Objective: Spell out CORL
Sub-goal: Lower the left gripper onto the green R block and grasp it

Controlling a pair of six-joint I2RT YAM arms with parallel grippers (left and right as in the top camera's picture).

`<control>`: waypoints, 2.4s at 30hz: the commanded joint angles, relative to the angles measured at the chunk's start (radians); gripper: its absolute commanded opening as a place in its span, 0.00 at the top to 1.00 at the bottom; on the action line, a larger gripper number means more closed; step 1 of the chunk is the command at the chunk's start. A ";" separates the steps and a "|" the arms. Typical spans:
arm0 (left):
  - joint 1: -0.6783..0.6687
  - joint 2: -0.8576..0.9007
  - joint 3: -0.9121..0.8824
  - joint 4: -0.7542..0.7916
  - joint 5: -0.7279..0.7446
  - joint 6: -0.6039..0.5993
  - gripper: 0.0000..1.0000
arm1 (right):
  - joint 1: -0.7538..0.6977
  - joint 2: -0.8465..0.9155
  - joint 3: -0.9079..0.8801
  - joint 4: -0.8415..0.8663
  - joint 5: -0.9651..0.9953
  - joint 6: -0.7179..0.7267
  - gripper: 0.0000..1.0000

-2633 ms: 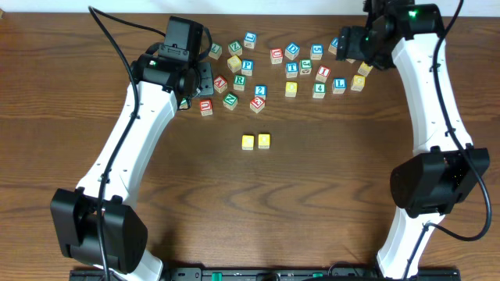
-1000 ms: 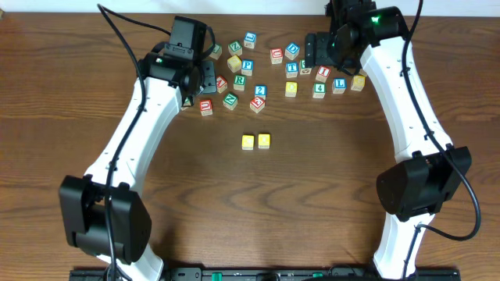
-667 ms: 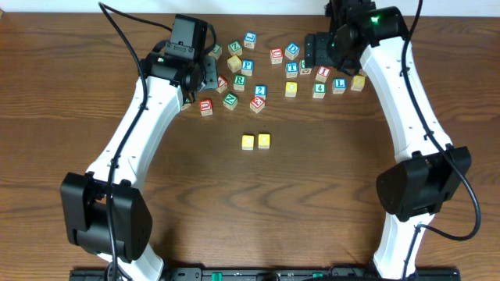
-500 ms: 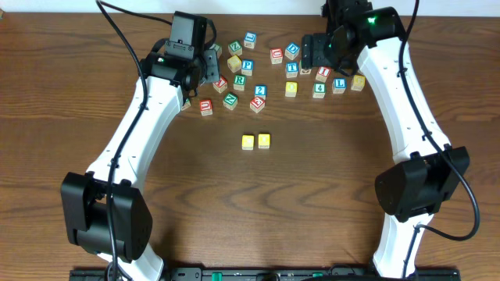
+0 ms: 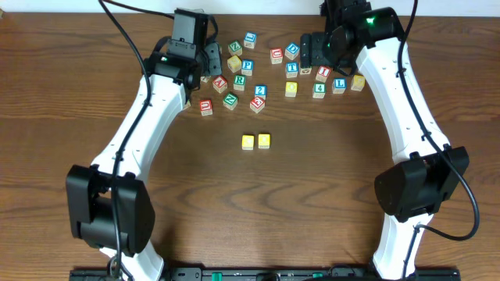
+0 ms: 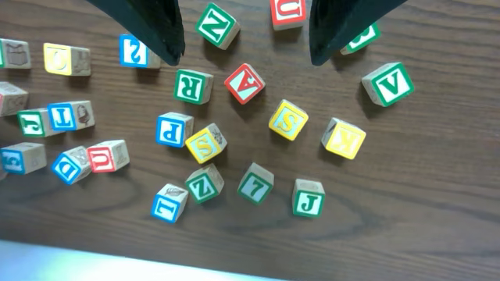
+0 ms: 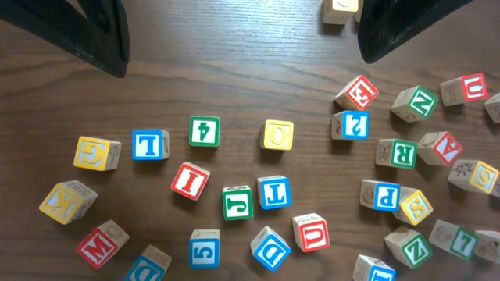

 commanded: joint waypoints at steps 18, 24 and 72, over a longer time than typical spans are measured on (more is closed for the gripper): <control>-0.082 0.360 0.476 -0.339 -0.003 0.092 0.49 | 0.006 0.002 -0.005 -0.009 -0.001 -0.011 0.08; -0.087 0.401 0.466 -0.335 -0.002 0.092 0.49 | 0.007 0.002 -0.005 -0.041 0.014 -0.014 0.08; -0.100 0.607 0.416 -0.164 0.080 0.126 0.55 | -0.111 0.002 -0.005 -0.053 0.066 -0.024 0.04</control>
